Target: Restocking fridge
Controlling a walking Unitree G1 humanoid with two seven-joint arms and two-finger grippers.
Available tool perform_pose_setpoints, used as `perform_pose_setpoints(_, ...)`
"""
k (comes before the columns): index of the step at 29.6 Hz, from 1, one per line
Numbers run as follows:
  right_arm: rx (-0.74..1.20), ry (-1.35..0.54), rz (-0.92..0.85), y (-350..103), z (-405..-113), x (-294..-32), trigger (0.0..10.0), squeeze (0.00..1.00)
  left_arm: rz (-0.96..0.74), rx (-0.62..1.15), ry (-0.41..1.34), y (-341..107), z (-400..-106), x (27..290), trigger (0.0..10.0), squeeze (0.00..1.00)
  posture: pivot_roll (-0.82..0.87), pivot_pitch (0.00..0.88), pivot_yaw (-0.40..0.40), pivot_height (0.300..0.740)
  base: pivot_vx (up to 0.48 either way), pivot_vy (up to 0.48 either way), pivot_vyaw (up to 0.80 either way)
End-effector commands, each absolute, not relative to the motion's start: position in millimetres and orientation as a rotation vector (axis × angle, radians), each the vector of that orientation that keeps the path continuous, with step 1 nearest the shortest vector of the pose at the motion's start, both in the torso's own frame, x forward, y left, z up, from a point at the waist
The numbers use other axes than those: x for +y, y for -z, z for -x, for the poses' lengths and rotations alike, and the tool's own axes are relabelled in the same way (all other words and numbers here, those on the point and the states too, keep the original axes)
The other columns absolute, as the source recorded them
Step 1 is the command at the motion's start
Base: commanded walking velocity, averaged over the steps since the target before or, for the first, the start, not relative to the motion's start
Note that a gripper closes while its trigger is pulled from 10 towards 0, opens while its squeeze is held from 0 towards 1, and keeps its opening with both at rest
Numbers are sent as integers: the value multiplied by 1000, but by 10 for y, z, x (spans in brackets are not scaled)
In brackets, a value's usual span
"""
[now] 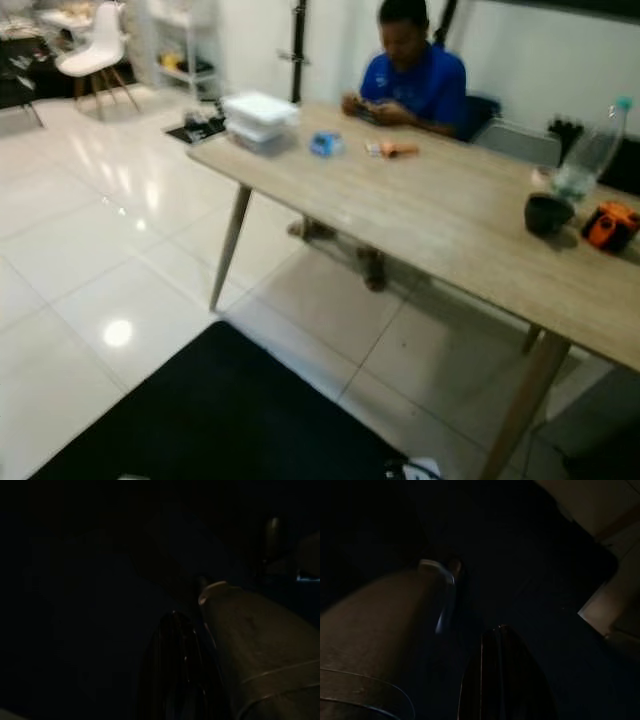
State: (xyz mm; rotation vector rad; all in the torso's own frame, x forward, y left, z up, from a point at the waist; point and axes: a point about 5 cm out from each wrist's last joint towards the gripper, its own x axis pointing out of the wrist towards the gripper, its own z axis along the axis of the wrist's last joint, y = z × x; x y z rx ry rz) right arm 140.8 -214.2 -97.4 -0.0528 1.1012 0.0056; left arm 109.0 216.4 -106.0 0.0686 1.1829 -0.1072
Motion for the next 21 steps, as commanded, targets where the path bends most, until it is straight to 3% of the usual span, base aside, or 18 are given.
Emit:
perform_pose_setpoints(1, 1098, 3, 60, 964, -1423, -2171, 10000, 0, -73, 1202, 121, 1072, -1039, 2170, 10000, 0, -50, 0, -21, 740, 431, 0, -775)
perform_pose_setpoints(9, 1099, 0, 58, 965, -1422, -2165, 10000, 0, -55, 1196, 109, 1066, -1121, 2106, 10000, 0, -50, 0, -22, 740, 420, 0, -775)
perform_pose_setpoints(15, 1100, -2, 60, 966, -1420, -2166, 10000, 0, -37, 1179, 104, 1062, -1153, 2073, 10000, 0, -50, 0, -22, 740, 0, 0, -775)
perform_pose_setpoints(21, 1101, -6, 59, 967, -1421, -2155, 10000, 0, -45, 1195, 97, 1061, -1054, 2202, 10000, 0, -50, 0, -22, 740, 0, 0, -773)
